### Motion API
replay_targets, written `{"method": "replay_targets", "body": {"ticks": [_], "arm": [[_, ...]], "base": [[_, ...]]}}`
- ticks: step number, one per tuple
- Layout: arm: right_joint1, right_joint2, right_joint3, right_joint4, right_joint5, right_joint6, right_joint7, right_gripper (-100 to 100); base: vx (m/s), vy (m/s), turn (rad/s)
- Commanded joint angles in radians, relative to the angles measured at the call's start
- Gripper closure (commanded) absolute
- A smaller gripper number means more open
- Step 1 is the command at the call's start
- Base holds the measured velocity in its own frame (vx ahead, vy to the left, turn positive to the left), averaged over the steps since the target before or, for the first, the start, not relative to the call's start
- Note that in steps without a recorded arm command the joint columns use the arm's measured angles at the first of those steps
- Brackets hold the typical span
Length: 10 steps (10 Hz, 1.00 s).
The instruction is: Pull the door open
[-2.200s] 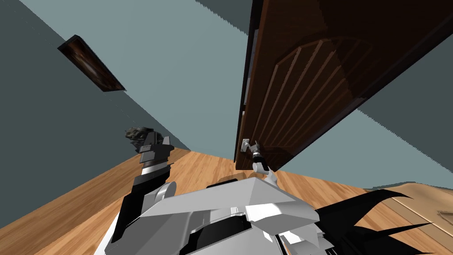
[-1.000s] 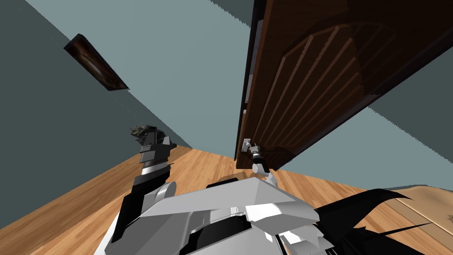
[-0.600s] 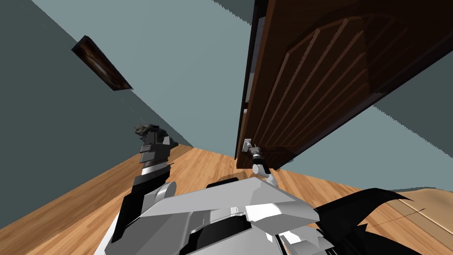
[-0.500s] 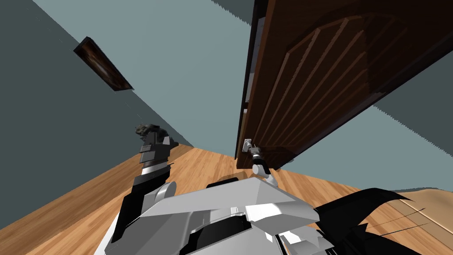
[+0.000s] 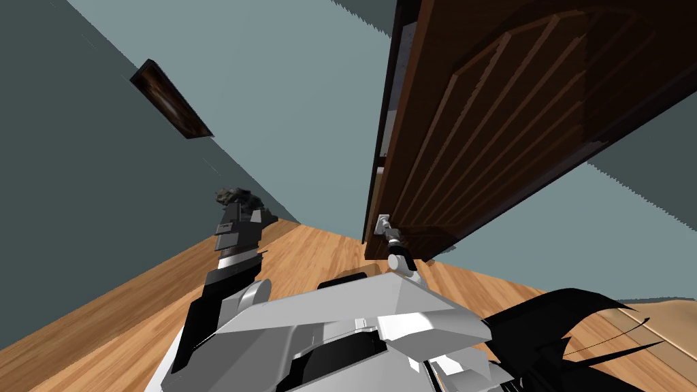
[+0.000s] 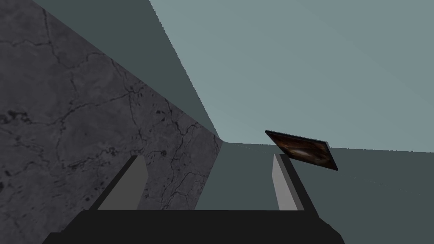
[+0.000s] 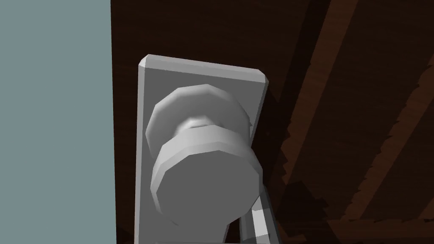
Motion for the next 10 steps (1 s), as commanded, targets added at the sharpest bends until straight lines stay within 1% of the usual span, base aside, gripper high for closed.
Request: {"method": "replay_targets", "body": {"ticks": [1,3,4,5,6,7,8,10], "arm": [[-0.005,0.002,0.027,-0.019,-0.035,-0.003,-0.049,-100],[0.005,0.004,0.035,-0.030,-0.069,-0.001,-0.086,-100],[0.005,0.004,0.035,-0.030,-0.069,-0.001,-0.086,-100],[0.014,0.005,0.042,-0.038,-0.096,0.000,-0.115,-100],[0.020,-0.002,0.022,-0.013,-0.085,-0.011,-0.100,-100],[0.027,-0.011,0.006,-0.023,-0.101,0.017,-0.106,-100],[0.029,-0.016,-0.002,-0.035,-0.109,0.038,-0.107,-100],[0.032,-0.022,-0.011,-0.048,-0.119,0.059,-0.108,-100]], "base": [[-0.057,0.001,0.025],[-0.057,-0.002,0.030],[-0.040,0.002,0.030],[-0.040,0.000,0.006],[-0.017,-0.029,-0.043],[0.026,-0.009,-0.104],[0.048,0.027,-0.108],[0.040,0.039,-0.038]]}}
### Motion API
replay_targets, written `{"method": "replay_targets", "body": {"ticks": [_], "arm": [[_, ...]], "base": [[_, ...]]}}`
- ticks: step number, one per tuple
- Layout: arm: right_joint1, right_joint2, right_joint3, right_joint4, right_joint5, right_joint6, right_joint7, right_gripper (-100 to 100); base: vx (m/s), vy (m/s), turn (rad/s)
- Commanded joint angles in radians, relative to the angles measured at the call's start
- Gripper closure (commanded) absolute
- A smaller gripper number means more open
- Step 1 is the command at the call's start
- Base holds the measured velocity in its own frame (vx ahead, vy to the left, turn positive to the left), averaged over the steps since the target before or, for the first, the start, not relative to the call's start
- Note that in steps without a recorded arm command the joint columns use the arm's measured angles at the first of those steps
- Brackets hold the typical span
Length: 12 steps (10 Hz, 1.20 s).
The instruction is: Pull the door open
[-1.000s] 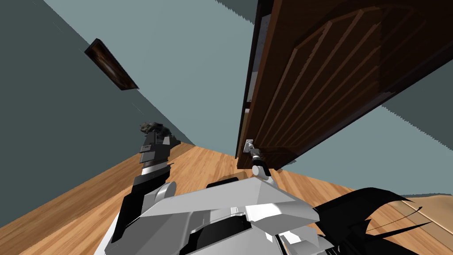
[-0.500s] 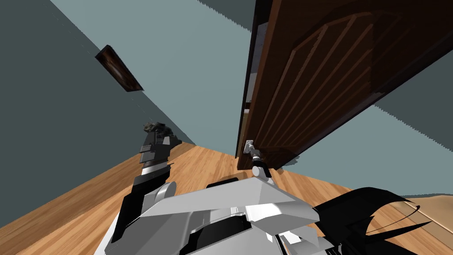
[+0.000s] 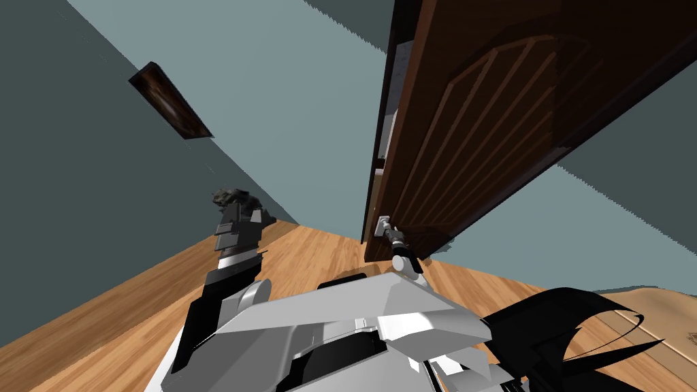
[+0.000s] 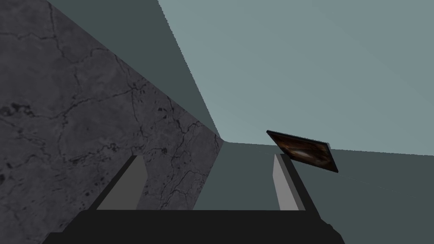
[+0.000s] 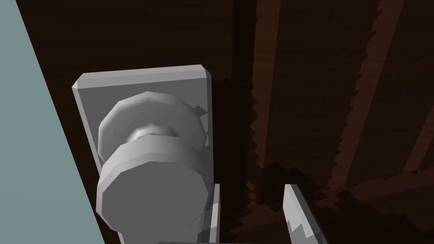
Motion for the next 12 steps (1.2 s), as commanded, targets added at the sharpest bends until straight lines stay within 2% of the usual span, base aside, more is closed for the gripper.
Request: {"method": "replay_targets", "body": {"ticks": [1,3,5,6,7,12], "arm": [[-0.001,0.005,0.009,-0.031,0.000,0.010,0.001,-100],[0.000,0.003,0.005,-0.037,-0.005,0.020,0.001,-100],[0.004,-0.005,-0.009,-0.056,-0.019,0.053,-0.001,-100],[0.023,-0.001,-0.020,-0.050,-0.018,0.050,0.004,-100],[0.023,-0.001,-0.020,-0.050,-0.018,0.050,0.004,100],[0.023,-0.001,-0.020,-0.050,-0.018,0.050,0.004,100]], "base": [[0.024,0.031,0.003],[0.013,0.016,-0.003],[0.018,0.035,-0.043],[0.017,-0.008,-0.057],[0.004,-0.022,0.026],[-0.003,0.001,0.000]]}}
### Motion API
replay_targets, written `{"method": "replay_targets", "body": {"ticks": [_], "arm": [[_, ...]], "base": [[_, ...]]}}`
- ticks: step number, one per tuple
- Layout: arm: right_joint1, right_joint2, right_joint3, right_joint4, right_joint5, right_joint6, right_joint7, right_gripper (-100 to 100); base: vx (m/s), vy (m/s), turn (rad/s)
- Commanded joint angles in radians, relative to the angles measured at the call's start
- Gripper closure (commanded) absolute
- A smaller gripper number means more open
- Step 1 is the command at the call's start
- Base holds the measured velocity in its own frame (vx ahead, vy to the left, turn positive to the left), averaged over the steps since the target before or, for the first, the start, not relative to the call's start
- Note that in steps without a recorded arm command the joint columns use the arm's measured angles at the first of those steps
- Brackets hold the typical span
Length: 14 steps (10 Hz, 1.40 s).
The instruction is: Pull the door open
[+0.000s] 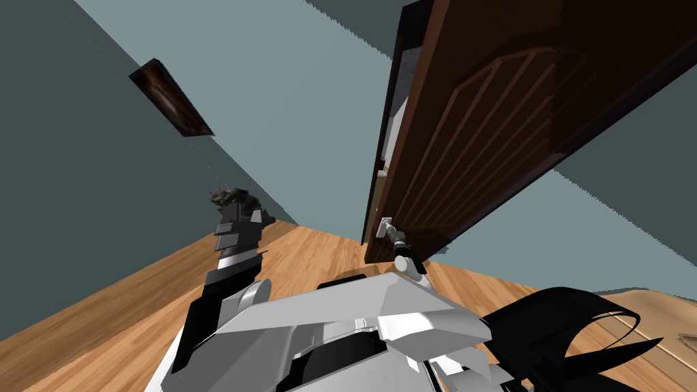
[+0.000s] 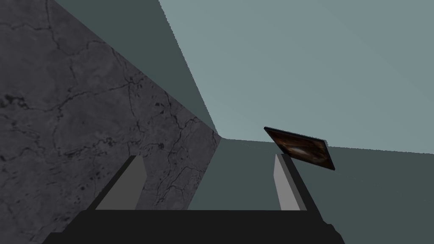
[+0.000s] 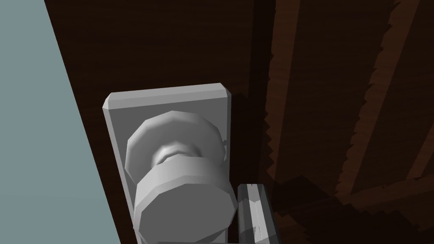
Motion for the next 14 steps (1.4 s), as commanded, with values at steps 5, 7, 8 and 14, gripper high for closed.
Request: {"method": "replay_targets", "body": {"ticks": [5,7,8,14], "arm": [[-0.012,-0.001,0.064,0.000,0.017,-0.035,-0.012,-100],[-0.013,-0.001,0.074,-0.001,0.020,-0.041,-0.014,-100],[-0.015,-0.002,0.084,-0.001,0.023,-0.046,-0.016,-100],[-0.028,-0.003,0.152,-0.001,0.041,-0.084,-0.028,-100]], "base": [[-0.160,-0.078,0.077],[-0.064,-0.041,0.053],[-0.066,-0.043,0.056],[-0.113,-0.052,0.082]]}}
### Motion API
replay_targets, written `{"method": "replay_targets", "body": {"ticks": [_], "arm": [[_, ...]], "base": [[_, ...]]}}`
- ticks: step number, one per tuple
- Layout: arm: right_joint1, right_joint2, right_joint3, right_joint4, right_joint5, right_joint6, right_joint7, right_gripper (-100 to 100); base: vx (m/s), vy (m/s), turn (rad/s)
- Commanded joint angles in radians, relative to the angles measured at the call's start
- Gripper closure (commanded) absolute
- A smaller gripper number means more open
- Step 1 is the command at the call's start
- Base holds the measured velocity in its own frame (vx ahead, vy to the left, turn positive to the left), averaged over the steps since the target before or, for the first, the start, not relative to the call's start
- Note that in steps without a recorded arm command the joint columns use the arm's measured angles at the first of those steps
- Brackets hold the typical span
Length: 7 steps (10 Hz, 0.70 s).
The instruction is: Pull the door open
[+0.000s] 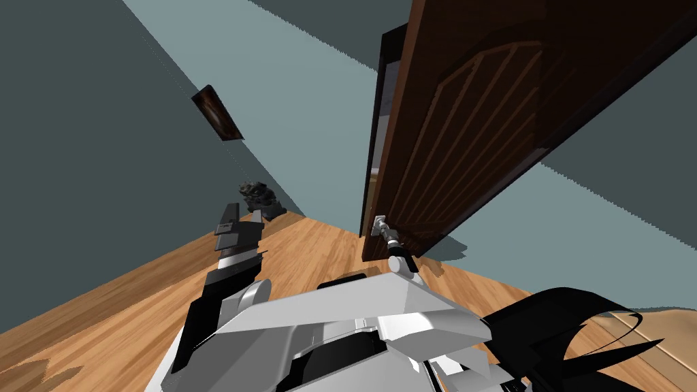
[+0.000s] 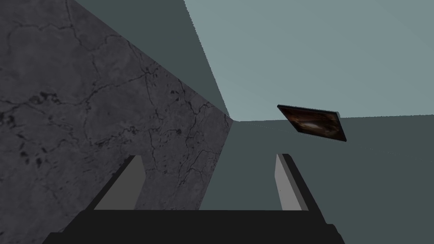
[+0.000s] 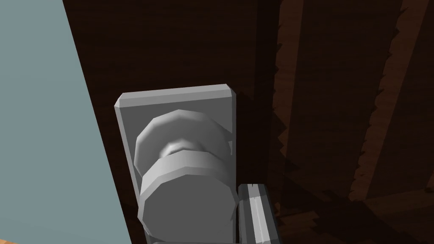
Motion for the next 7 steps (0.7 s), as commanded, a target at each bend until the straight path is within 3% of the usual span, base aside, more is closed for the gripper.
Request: {"method": "replay_targets", "body": {"ticks": [1,7], "arm": [[-0.011,0.012,0.031,0.002,0.009,-0.006,0.001,-100],[-0.017,0.011,0.067,0.002,0.019,-0.026,-0.006,-100]], "base": [[-0.088,-0.043,0.035],[-0.080,-0.030,0.035]]}}
